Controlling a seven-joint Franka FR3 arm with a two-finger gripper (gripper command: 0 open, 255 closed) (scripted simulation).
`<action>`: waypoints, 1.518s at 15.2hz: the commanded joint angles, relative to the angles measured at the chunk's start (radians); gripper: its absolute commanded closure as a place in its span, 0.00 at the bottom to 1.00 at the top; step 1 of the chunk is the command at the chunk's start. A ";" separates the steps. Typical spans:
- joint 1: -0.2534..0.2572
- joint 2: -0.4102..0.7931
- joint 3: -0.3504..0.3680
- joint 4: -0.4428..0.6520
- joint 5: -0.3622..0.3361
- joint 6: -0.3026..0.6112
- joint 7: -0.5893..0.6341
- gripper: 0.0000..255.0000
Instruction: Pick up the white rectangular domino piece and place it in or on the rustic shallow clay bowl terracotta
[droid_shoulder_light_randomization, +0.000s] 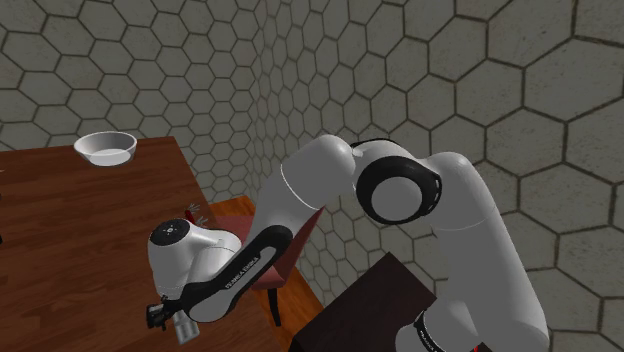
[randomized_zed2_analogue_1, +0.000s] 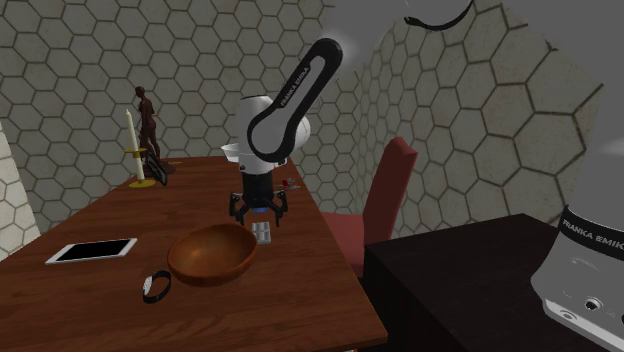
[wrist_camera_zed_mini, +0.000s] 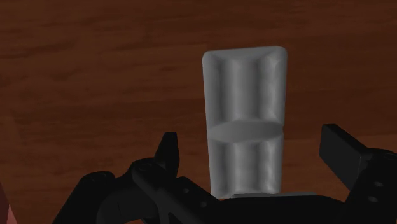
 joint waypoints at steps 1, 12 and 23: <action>0.007 0.024 -0.008 0.008 -0.007 0.017 0.006 0.00; 0.009 0.030 -0.011 0.010 -0.009 0.022 0.007 1.00; -0.003 -0.015 0.005 -0.009 0.003 -0.006 0.000 1.00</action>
